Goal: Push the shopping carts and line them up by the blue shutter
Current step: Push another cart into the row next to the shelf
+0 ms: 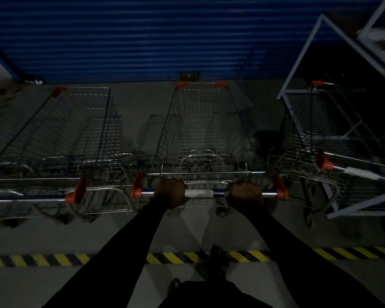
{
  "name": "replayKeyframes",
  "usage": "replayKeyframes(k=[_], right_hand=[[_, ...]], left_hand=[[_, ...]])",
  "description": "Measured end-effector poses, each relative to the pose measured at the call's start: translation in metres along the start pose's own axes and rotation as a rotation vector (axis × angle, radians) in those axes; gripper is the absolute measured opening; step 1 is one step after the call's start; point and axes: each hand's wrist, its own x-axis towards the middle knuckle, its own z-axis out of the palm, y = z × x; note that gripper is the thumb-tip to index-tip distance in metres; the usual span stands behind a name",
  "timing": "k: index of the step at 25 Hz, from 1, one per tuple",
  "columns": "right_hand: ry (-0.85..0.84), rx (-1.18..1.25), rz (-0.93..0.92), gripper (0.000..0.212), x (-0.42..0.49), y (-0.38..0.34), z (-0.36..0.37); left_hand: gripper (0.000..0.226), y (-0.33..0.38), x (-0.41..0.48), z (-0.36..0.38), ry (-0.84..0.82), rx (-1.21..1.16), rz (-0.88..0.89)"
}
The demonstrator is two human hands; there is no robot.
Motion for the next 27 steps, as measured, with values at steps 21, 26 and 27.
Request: replayKeyframes(k=[21, 26, 27], right_hand=[[0.036, 0.029, -0.055, 0.021, 0.015, -0.038, 0.022], [0.075, 0.001, -0.048, 0.02, 0.008, -0.021, 0.018], [0.089, -0.002, -0.05, 0.02, 0.007, -0.018, 0.017]], left_hand=[[0.038, -0.041, -0.021, -0.001, 0.075, 0.122, -0.004], [0.033, -0.021, -0.022, -0.002, 0.003, 0.035, -0.034], [0.035, -0.018, -0.02, -0.002, 0.002, 0.01, -0.03]])
